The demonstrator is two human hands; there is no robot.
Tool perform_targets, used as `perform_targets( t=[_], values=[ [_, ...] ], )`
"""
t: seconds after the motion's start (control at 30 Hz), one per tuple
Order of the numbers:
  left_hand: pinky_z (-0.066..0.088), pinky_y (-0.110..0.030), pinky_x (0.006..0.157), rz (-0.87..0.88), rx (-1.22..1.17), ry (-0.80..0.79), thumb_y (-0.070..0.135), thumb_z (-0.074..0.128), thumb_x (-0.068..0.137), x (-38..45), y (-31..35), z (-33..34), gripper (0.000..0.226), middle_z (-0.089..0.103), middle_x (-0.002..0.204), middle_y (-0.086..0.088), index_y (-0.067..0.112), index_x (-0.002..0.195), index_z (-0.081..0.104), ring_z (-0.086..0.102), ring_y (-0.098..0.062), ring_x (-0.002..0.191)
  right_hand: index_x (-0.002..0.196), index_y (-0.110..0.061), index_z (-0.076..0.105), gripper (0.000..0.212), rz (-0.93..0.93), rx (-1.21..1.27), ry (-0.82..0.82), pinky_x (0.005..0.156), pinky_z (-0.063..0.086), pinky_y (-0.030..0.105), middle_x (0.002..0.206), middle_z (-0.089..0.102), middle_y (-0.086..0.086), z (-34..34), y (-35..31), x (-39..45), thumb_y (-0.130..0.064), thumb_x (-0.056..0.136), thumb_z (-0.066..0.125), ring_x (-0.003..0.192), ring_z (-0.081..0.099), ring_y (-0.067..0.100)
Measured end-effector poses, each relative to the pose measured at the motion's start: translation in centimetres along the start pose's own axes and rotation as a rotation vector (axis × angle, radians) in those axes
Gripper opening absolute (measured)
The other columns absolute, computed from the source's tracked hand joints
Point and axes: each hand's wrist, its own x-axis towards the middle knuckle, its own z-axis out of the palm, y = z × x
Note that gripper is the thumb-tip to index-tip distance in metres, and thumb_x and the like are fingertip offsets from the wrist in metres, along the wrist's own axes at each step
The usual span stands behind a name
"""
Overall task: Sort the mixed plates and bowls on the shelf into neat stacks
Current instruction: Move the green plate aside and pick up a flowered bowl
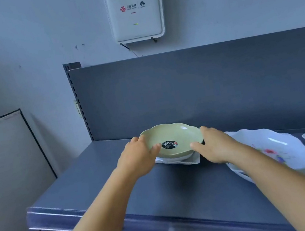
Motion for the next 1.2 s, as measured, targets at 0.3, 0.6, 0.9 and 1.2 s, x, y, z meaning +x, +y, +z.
perform_targets(
  t=[0.3,0.6,0.9,1.2],
  values=[
    [0.037,-0.027,0.053,-0.22,-0.467,0.07,0.031,0.061,0.086,1.2,-0.2,0.7,0.032,0.065,0.087,-0.009,0.005,0.103,0.065,0.051,-0.02,0.07,0.091,-0.009,0.05,0.026,0.107,0.171,0.018,0.056,0.035,0.03,0.077,0.052,0.001,0.9,-0.7,0.7,-0.036,0.092,0.051,0.075,0.049,0.023],
    [0.041,-0.023,0.052,-0.281,-0.699,0.245,0.007,0.041,0.082,0.3,-0.4,-0.5,0.028,0.064,0.072,-0.006,0.012,0.103,0.06,0.055,-0.017,0.053,0.093,-0.014,0.06,0.011,-0.004,0.451,0.051,0.065,0.045,0.034,0.089,0.068,0.005,0.9,-0.9,0.7,-0.019,0.083,0.057,0.079,0.058,0.027],
    [0.041,-0.019,0.045,-0.37,-0.647,0.333,0.0,0.037,0.082,-2.7,-4.1,-2.0,0.036,0.063,0.062,-0.01,0.012,0.1,0.067,0.053,-0.018,0.046,0.063,-0.018,0.028,0.035,0.119,0.265,-0.098,0.046,0.024,0.027,0.062,0.034,0.001,2.0,0.2,2.3,-0.018,0.091,0.049,0.052,0.03,0.017],
    [0.034,-0.018,0.037,-0.491,-0.591,0.419,0.001,0.036,0.084,-5.6,-6.8,-2.0,0.033,0.061,0.059,-0.011,0.009,0.096,0.065,0.049,-0.016,0.041,0.09,-0.015,0.071,0.018,0.019,0.102,-0.017,0.066,0.042,0.028,0.103,0.069,0.009,3.4,-0.5,2.3,-0.015,0.085,0.054,0.093,0.061,0.028]
  ],
)
